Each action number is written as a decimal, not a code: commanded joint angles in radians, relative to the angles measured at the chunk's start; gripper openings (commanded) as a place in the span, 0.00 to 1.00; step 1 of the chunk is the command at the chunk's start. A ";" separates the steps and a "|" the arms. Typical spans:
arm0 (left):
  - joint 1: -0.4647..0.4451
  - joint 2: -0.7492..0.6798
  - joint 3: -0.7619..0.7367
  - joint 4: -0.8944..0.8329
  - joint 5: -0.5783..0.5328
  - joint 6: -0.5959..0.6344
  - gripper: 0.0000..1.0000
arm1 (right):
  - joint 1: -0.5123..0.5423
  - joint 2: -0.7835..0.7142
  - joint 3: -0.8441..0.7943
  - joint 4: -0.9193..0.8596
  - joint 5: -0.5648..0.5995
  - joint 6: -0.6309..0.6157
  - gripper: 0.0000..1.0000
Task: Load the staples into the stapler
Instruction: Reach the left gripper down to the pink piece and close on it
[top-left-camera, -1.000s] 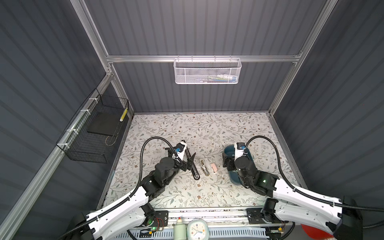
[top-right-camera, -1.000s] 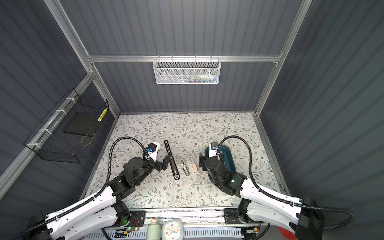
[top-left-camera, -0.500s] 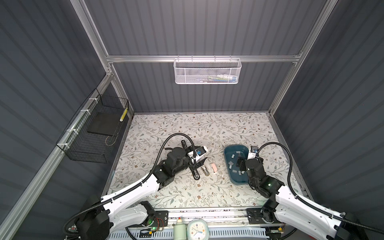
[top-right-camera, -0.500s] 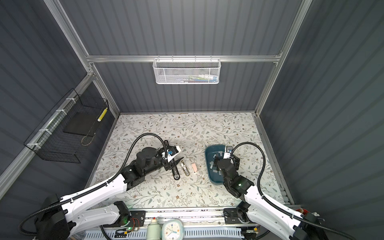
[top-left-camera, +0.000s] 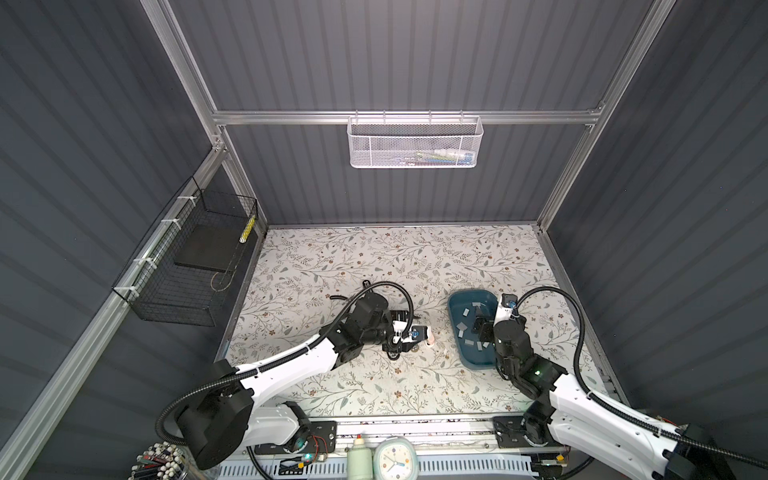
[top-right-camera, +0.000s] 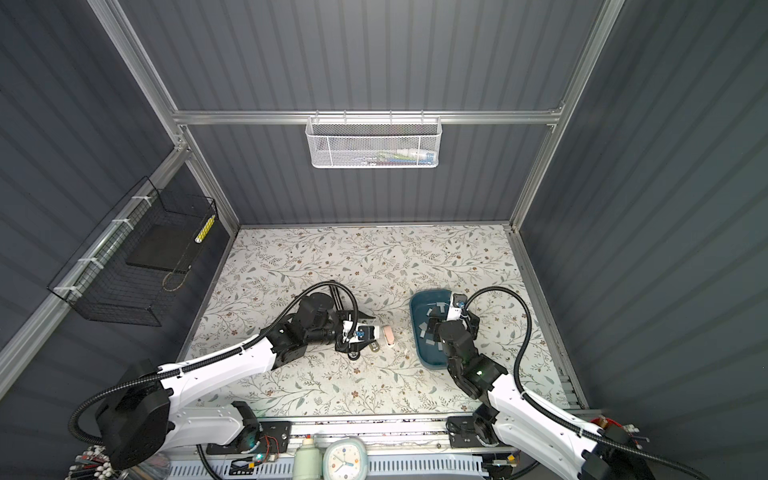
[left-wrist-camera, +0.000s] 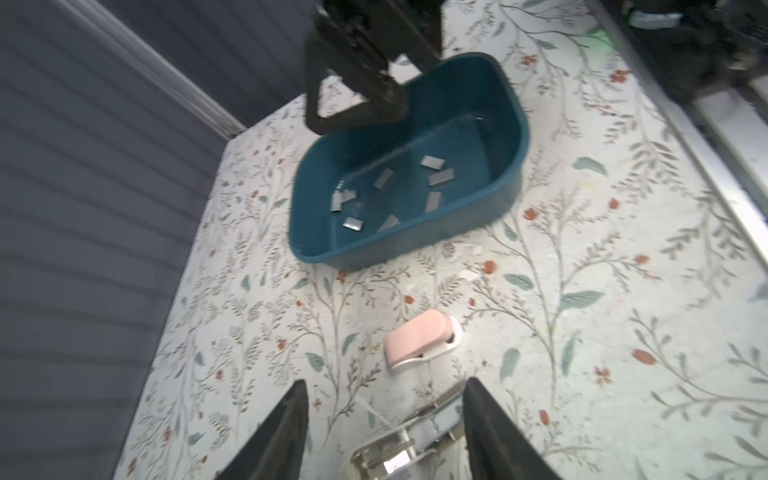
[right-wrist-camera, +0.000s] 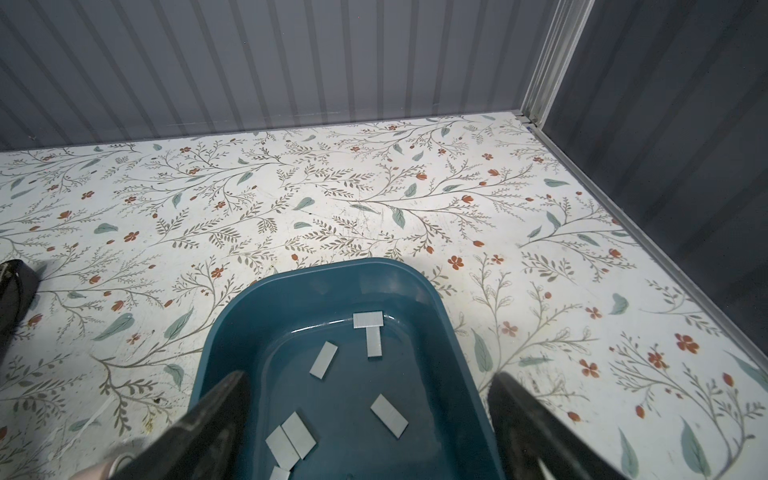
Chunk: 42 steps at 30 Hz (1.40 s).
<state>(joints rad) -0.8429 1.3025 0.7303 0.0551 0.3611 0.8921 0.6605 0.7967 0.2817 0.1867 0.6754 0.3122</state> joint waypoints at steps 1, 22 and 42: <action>0.001 0.024 0.077 -0.151 0.139 0.143 0.60 | -0.003 -0.022 -0.014 0.028 -0.009 -0.007 0.92; -0.002 0.438 0.467 -0.542 0.088 0.419 0.58 | -0.004 -0.042 -0.030 0.040 -0.032 -0.012 0.95; -0.026 0.601 0.605 -0.626 0.014 0.462 0.61 | -0.005 -0.028 -0.026 0.042 -0.039 -0.012 0.97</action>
<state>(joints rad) -0.8635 1.8759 1.3018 -0.5194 0.3939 1.3365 0.6590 0.7776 0.2638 0.2173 0.6323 0.3061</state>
